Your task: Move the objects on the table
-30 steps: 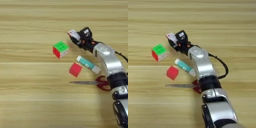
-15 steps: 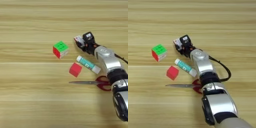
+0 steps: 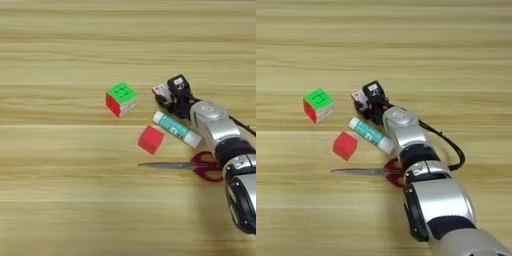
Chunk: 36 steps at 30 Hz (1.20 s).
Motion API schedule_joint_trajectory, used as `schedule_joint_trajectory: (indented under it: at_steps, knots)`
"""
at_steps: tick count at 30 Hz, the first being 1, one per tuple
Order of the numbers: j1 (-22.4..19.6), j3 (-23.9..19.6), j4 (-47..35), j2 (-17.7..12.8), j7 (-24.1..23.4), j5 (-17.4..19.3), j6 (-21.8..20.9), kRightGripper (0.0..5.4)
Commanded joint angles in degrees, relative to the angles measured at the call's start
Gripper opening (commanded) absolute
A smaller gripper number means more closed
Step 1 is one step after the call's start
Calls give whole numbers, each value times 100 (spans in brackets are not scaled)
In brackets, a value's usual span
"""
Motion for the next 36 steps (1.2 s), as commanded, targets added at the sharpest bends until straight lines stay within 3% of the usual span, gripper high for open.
schedule_joint_trajectory:
  at_steps: [1, 12, 16, 21, 30, 36]
  knots:
    - [-519, -9, -165, -191, 2, -39, -169, 210]
    - [-528, -20, -136, -220, 4, -60, -235, 325]
    - [-518, -66, -301, -206, -39, -27, -445, 369]
    - [-472, -172, -721, -197, -17, 99, -754, 424]
    - [-201, -207, -1774, -230, 192, 232, -888, 511]
    - [6, -261, -2574, -461, 847, 524, -851, 535]
